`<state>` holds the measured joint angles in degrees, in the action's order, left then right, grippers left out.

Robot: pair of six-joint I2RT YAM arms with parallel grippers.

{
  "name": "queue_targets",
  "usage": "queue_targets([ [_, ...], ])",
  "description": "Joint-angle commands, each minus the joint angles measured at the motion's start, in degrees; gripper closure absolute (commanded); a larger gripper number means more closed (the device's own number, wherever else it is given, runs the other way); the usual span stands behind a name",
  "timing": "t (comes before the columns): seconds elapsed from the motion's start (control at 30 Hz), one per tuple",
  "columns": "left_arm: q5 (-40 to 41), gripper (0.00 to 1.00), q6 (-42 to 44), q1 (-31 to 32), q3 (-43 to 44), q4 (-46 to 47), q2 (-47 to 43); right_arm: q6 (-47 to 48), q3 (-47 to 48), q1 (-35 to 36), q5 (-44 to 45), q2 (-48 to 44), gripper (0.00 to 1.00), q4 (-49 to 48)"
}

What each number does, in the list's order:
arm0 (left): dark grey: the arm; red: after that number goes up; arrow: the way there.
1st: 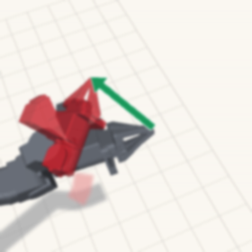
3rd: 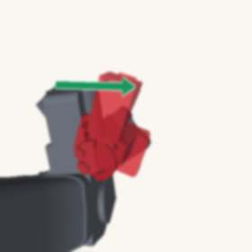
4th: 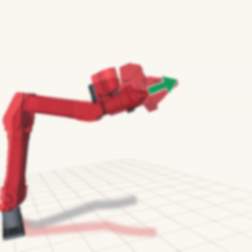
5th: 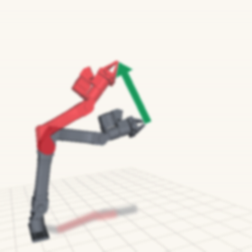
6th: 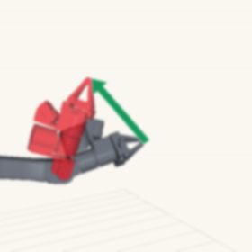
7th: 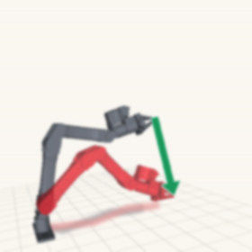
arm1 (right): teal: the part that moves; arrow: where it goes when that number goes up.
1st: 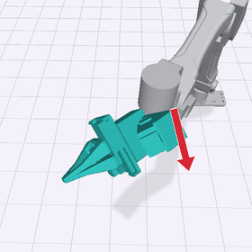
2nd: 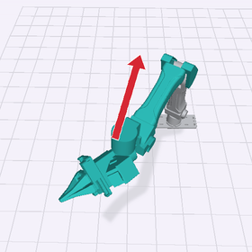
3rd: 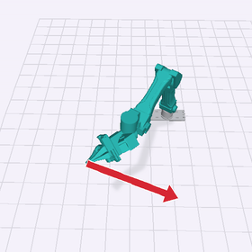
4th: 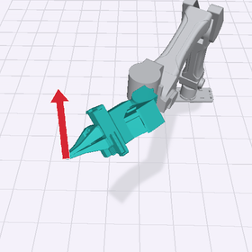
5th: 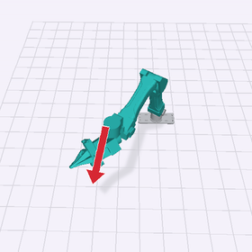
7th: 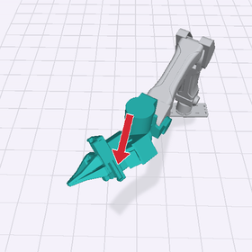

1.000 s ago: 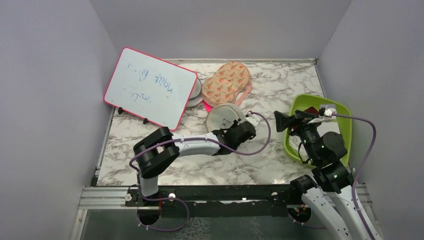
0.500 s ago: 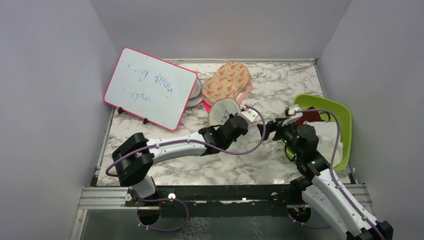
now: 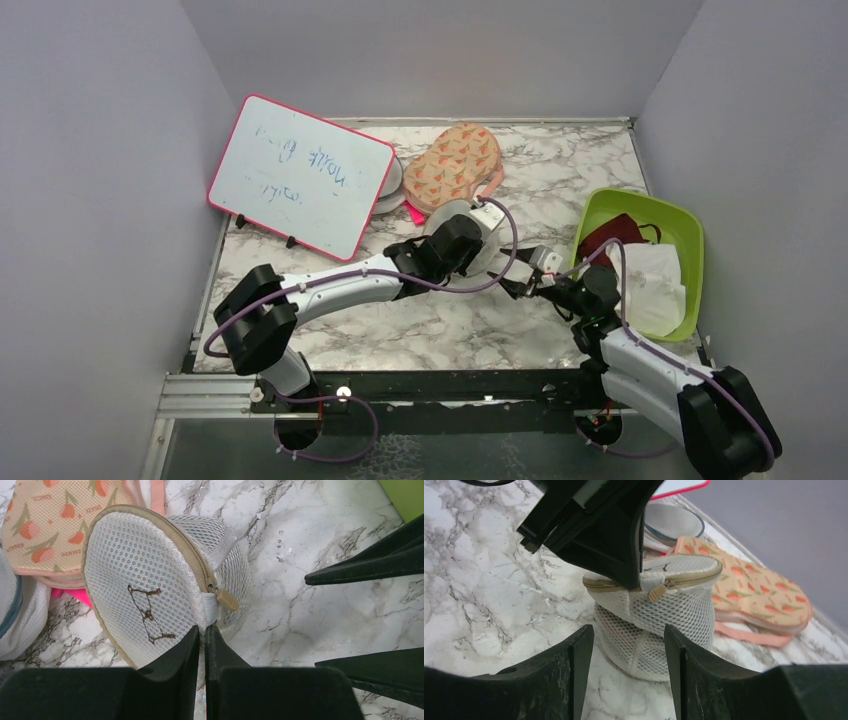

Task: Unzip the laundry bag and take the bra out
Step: Unzip the laundry bag at the center of the board.

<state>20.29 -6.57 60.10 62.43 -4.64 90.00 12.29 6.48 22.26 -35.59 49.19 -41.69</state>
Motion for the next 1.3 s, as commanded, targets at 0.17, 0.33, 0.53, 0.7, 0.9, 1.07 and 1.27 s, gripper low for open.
queue_targets([
  [0.17,-7.5,1.00,-3.4,-1.7,1.8,-0.8,-3.4,11.6,-0.3,3.7,-4.3,13.0,0.48,-26.4],
  [0.33,-8.9,1.00,-3.5,-1.9,1.8,-0.8,-3.4,14.1,-0.3,4.6,0.2,17.6,0.48,-31.9],
  [0.53,-10.9,1.00,-3.9,-2.2,1.8,-0.4,-3.2,14.6,-0.2,4.7,2.6,21.9,0.53,-35.0],
  [0.7,-12.8,1.00,-4.3,-2.2,1.8,0.0,-2.9,14.4,-1.1,5.2,4.5,25.5,0.54,-39.7],
  [0.9,-14.4,1.00,-4.9,-2.3,1.9,0.3,-2.3,14.9,-0.2,5.4,6.2,29.4,0.54,-42.8],
  [1.07,-14.9,1.00,-5.0,-2.3,1.9,0.3,-1.8,14.9,-0.9,5.5,9.6,31.2,0.57,-45.7],
  [1.27,-15.2,1.00,-5.0,-2.2,2.0,0.3,-1.5,14.8,-1.6,5.5,11.3,30.7,0.64,-46.9],
])
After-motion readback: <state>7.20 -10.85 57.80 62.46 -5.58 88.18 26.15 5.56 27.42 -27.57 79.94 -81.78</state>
